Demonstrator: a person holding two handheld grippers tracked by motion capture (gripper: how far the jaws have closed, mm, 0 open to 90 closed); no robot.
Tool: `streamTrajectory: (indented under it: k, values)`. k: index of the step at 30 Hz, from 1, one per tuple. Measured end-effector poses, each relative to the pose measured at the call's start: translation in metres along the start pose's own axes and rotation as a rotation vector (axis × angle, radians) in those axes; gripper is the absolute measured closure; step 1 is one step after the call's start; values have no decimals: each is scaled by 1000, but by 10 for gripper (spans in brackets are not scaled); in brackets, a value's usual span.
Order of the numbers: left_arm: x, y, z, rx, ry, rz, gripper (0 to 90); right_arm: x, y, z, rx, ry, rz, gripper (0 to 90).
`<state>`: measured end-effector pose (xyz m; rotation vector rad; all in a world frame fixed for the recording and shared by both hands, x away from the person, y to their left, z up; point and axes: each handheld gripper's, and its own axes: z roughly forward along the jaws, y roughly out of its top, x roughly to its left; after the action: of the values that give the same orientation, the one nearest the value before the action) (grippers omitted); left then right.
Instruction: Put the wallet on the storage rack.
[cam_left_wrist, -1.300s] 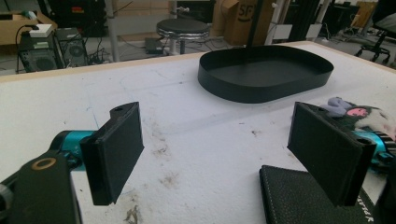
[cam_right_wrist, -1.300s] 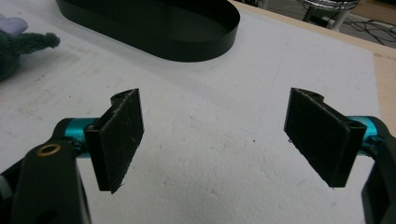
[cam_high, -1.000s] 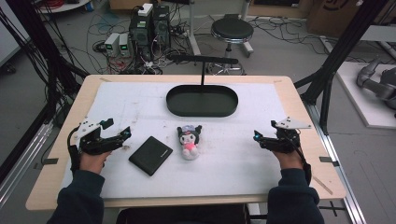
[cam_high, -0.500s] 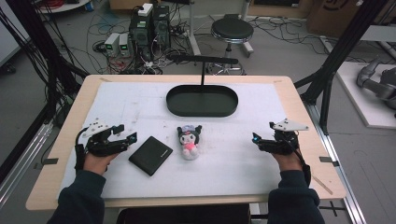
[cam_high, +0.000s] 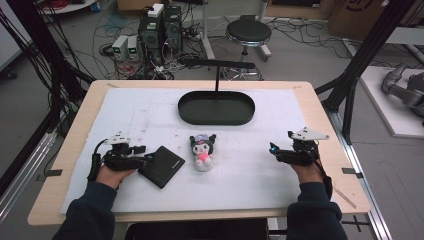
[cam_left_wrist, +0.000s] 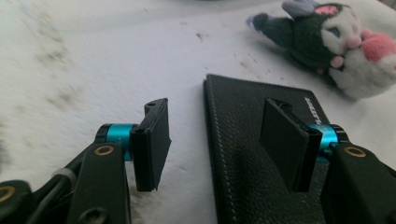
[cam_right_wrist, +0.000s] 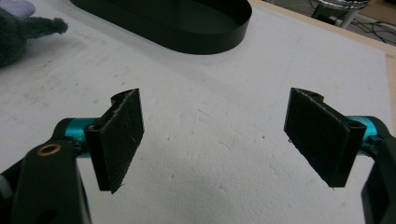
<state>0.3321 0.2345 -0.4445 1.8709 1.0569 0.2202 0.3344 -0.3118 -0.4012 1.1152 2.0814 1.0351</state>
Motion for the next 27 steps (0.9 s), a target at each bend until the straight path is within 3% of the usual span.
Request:
streamTrajectory:
  k: [2,6,7,8,9,10,13,22,25,26,27]
  values:
    - [-1,-2,6,51,-30,-6,424,1,0,0,3,1,-2,202]
    - [-2,-3,8,67,-18,-1,445,2,0,1,2,3,-4,202]
    - [-2,-3,8,67,-18,-1,471,2,0,1,2,3,-4,202]
    - [-3,-3,8,65,-39,7,588,2,0,1,4,4,-5,202]
    - [-4,-3,8,61,-52,22,607,2,0,1,5,5,-3,202]
    - [-7,-3,8,53,-39,24,629,2,0,1,5,5,-5,202]
    - [-6,-1,6,34,-27,22,783,3,1,1,4,5,-5,202]
    - [-2,2,0,-15,-61,-18,839,1,0,1,7,4,-1,202]
    - [0,4,-5,-57,-52,-34,849,1,0,1,7,4,0,202]
    - [4,7,-15,-108,-20,-41,853,1,0,1,7,1,-4,202]
    - [4,7,-15,-108,-20,-41,855,1,0,1,7,1,-4,202]
